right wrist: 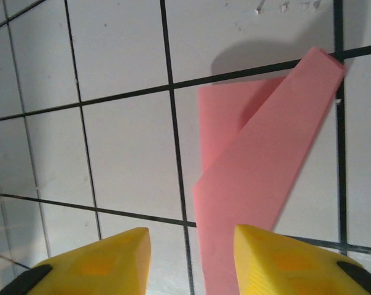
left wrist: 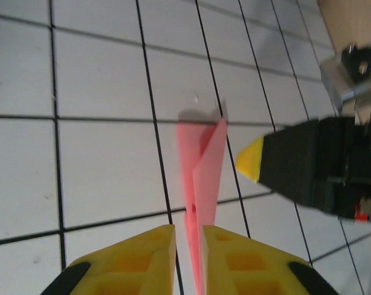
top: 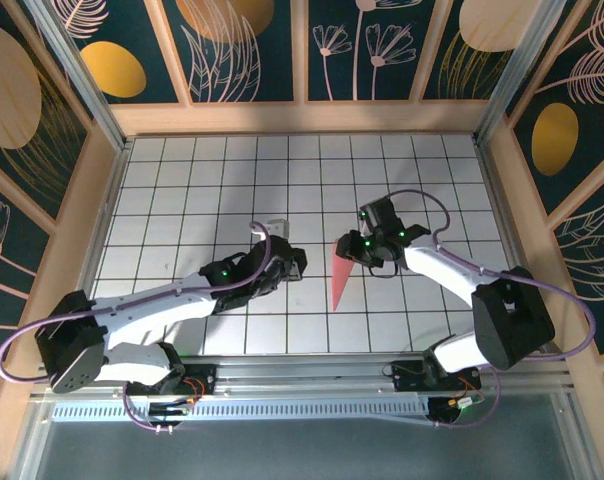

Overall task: Fold a paper plane with a square sheet of paper (fold left side to right side)
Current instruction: Fold the wing for the fifth time at the center of the table, then turn over the paper plane at the center of the table.

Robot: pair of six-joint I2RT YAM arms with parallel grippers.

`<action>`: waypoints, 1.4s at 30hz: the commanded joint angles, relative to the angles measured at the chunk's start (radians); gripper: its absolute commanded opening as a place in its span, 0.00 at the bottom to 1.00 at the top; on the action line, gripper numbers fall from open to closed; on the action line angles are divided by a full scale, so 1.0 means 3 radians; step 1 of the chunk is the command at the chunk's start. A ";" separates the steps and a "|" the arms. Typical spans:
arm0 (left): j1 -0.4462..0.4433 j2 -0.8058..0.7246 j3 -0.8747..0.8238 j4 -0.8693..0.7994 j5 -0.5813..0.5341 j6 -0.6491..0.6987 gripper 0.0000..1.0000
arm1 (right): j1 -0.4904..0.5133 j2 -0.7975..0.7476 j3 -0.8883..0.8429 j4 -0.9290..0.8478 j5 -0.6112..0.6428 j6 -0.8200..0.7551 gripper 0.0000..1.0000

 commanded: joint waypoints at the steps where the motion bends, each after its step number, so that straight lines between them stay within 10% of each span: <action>1: -0.0007 -0.0236 -0.0083 0.0000 -0.0587 0.0027 0.24 | 0.0158 0.0018 0.0242 -0.0593 0.0540 -0.0105 0.48; 8: -0.0006 -0.0585 -0.0270 0.0054 -0.0913 0.0092 0.42 | 0.0504 0.0415 0.0687 -0.1045 0.1141 -0.0074 0.62; 20: -0.0007 -0.0872 -0.0483 -0.0006 -0.1005 0.0071 0.44 | 0.0908 0.1402 0.1326 -0.1451 0.1657 -0.0003 0.71; 42: -0.0007 -0.0980 -0.0556 -0.0102 -0.1071 0.0011 0.45 | 0.0929 0.1454 0.1197 -0.1423 0.1699 0.0064 0.25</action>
